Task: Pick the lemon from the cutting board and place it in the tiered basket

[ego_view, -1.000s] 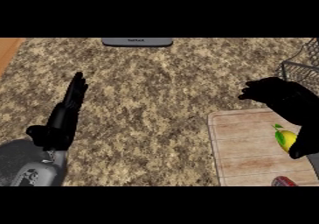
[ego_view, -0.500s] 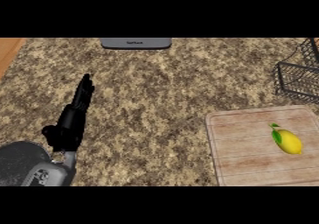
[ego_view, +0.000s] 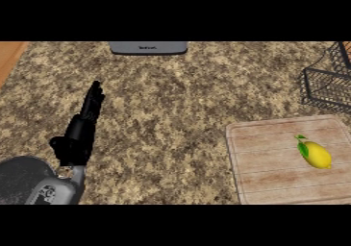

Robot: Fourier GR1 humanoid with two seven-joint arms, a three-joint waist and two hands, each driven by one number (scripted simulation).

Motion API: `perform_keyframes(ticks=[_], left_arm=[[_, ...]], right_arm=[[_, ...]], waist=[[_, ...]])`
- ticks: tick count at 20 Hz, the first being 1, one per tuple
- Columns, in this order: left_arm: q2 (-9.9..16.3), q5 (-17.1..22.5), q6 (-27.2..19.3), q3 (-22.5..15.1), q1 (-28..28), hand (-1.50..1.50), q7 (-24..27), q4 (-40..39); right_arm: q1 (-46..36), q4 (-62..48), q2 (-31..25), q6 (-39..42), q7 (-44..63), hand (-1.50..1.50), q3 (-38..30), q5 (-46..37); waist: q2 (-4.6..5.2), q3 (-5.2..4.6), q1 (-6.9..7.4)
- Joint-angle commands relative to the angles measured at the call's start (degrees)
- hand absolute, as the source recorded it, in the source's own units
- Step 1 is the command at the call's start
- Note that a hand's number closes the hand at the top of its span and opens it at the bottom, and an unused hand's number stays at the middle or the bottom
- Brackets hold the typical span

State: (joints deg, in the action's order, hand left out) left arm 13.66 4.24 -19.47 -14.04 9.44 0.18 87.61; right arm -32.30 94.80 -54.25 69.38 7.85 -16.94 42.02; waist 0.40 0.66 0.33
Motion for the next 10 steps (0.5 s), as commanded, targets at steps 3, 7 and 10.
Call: perform_keyframes(ticks=[3, 7, 10], left_arm=[[-1.1, -1.8, -1.9, -0.4, 0.3, 0.0, 0.4, -1.4], [-1.9, -1.9, -1.5, -1.9, -0.1, 0.0, -0.8, 0.5], [-1.5, -1.5, -0.4, -1.9, -0.3, 0.0, -0.1, 0.7]], right_arm=[[2.9, 8.9, 1.9, 15.8, -4.6, -1.5, -4.6, -7.2], [5.1, 13.8, 4.5, 15.8, -5.1, -1.5, -4.5, -11.3], [6.4, 17.2, 6.4, 15.8, -5.7, -1.5, -4.5, -13.9]], waist=[[0.26, 0.06, -0.78], [0.23, -0.02, 0.43], [0.32, -0.07, 0.83]])
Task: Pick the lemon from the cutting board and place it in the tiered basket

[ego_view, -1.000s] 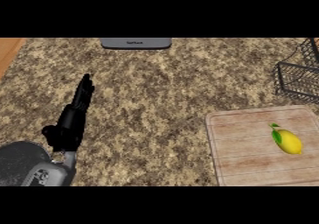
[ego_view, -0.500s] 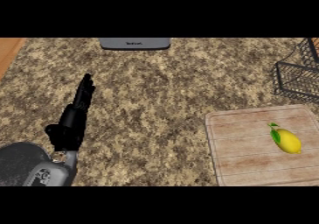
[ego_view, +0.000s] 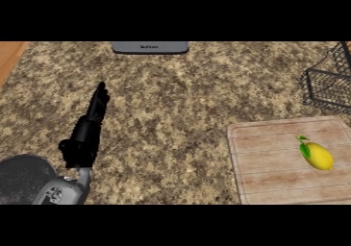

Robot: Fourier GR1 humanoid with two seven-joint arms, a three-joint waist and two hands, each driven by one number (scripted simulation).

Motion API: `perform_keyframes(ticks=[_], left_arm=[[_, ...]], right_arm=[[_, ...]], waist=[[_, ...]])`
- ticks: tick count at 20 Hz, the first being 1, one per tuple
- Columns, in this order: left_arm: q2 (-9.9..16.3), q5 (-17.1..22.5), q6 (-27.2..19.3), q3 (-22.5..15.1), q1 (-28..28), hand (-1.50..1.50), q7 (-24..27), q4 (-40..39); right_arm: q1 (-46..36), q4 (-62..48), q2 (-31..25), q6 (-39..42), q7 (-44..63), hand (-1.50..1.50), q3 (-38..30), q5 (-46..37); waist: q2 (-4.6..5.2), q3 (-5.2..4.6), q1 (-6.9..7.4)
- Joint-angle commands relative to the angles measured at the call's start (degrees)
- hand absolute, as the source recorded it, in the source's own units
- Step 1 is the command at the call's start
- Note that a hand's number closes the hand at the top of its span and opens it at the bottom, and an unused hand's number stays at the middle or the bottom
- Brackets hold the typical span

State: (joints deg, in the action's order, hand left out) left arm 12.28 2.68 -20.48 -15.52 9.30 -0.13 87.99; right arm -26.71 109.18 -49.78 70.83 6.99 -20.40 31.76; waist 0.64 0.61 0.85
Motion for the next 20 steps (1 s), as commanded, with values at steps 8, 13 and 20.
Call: perform_keyframes(ticks=[8, 13, 20], left_arm=[[0.2, -0.4, 0.2, 0.7, 1.3, 0.0, -0.8, -0.6], [0.1, -1.1, 0.4, 0.3, 0.5, 0.0, 0.6, -1.1], [-1.4, -0.7, 0.4, 0.0, 2.2, 0.0, -0.6, -1.3]], right_arm=[[4.2, 9.0, -1.0, 14.4, -4.9, -1.5, 0.4, -10.0], [5.4, 12.0, 0.1, 14.4, -6.6, -1.5, 0.1, -14.2], [4.9, 14.5, 1.5, 13.5, -8.5, -1.5, -0.5, -20.2]], waist=[[0.32, 0.06, 0.51], [0.23, 0.02, 0.74], [0.63, 0.12, 1.61]])
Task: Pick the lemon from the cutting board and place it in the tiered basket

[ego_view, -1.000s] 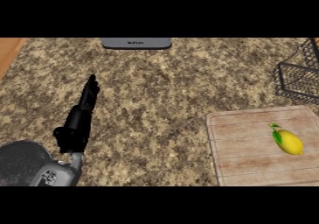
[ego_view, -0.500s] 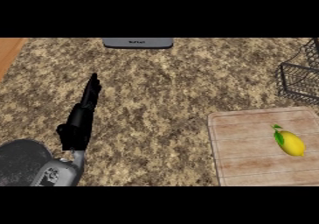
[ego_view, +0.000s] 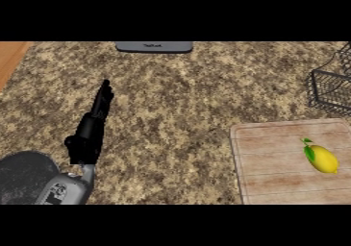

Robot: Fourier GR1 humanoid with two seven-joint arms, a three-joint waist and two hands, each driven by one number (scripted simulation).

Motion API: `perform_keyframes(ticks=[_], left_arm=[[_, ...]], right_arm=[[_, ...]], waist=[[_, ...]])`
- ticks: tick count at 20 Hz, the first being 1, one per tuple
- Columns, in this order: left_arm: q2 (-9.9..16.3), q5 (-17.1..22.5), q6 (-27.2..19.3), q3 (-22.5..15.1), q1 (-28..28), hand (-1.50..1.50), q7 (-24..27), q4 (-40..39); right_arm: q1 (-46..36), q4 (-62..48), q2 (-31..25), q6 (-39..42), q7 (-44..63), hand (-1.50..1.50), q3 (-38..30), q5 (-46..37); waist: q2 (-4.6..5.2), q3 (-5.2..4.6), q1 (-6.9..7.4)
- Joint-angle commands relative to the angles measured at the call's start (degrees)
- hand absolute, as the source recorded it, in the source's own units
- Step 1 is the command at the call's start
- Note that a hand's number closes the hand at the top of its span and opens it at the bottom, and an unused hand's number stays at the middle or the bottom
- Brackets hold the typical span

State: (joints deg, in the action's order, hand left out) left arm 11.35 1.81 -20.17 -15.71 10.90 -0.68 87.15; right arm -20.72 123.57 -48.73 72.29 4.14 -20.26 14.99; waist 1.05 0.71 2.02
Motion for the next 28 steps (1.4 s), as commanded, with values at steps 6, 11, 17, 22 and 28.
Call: perform_keyframes(ticks=[6, 11, 17, 22, 28], left_arm=[[0.9, 0.8, 1.7, 1.0, 0.8, 0.0, -0.1, -0.3], [-0.5, 0.5, 0.9, 0.7, 2.1, 0.0, -0.9, -1.0], [0.0, 0.1, 1.6, 0.1, 0.2, 0.0, 0.7, -0.4], [-0.8, -0.5, 1.1, -0.2, 2.5, 0.0, -0.3, -0.4], [-1.2, -0.5, 1.2, -0.3, 1.9, 0.0, -0.1, -0.6]], right_arm=[[-2.0, 3.4, -0.4, 9.9, -9.0, -1.5, 0.8, -5.9], [-2.4, 7.8, 0.4, 7.3, -11.5, -1.5, 1.8, -8.7], [0.3, 6.7, 0.0, 1.8, -12.5, -1.5, 3.3, -15.9], [1.4, 4.3, -1.4, -2.1, -14.6, -1.5, 7.1, -21.4], [4.2, 3.2, -3.9, -5.3, -18.7, -1.5, 11.9, -26.4]], waist=[[0.15, 0.07, 1.12], [0.34, 0.12, 0.6], [0.68, 0.18, 1.52], [1.0, 0.15, 1.97], [0.62, 0.15, 1.49]])
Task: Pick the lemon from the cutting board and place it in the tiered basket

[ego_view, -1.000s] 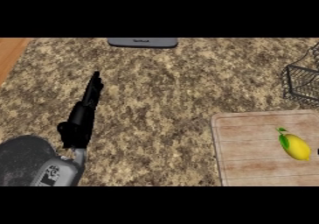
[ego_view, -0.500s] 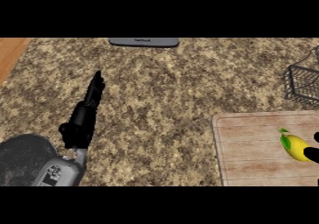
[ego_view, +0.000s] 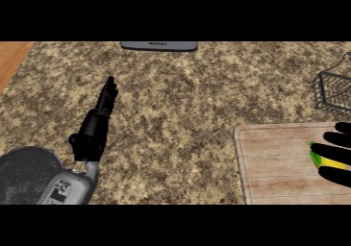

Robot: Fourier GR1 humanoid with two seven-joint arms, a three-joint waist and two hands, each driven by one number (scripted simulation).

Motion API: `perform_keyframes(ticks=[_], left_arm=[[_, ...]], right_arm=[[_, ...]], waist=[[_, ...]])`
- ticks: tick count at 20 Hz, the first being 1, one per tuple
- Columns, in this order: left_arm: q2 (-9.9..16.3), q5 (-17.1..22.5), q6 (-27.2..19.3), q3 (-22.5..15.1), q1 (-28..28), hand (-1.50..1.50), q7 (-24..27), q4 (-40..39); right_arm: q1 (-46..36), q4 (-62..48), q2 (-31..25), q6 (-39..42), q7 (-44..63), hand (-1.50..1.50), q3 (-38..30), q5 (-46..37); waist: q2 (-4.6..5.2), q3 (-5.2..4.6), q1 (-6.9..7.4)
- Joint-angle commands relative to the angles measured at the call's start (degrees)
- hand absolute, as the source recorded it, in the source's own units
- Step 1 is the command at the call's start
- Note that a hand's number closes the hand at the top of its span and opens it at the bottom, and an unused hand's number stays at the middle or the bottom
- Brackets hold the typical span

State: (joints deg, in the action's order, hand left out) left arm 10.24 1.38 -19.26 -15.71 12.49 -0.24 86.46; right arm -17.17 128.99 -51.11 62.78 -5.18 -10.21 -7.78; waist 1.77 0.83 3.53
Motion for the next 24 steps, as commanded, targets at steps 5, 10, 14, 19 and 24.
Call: perform_keyframes(ticks=[5, 10, 14, 19, 24], left_arm=[[-0.3, -0.4, 0.2, -0.4, 0.5, 0.0, -0.7, 0.2], [-0.9, -1.2, -0.7, -0.8, 0.2, 0.0, -1.0, 0.1], [-0.1, -0.4, 0.5, 0.0, -1.3, 0.0, 0.7, -0.2], [0.2, -0.5, 0.4, 0.6, -2.1, 0.0, 0.8, 0.1], [-1.4, -1.6, -1.0, 0.5, -1.1, 0.0, -0.6, -0.6]], right_arm=[[2.1, -3.5, -2.6, -1.3, -14.2, -1.5, 6.9, -8.3], [4.0, -7.4, -5.8, -8.1, -21.7, -1.5, 11.2, -14.3], [5.3, -12.5, -8.6, -17.0, -29.1, -1.5, 17.3, -22.5], [9.4, -23.3, -12.6, -31.8, -41.3, -1.5, 23.6, -32.3], [10.3, -37.4, -12.5, -47.2, -52.1, -1.5, 28.1, -40.2]], waist=[[-0.14, 0.05, 0.19], [-0.44, -0.07, -0.2], [-0.54, -0.35, 0.12], [-0.87, -0.49, -0.91], [-1.24, -0.67, -2.12]])
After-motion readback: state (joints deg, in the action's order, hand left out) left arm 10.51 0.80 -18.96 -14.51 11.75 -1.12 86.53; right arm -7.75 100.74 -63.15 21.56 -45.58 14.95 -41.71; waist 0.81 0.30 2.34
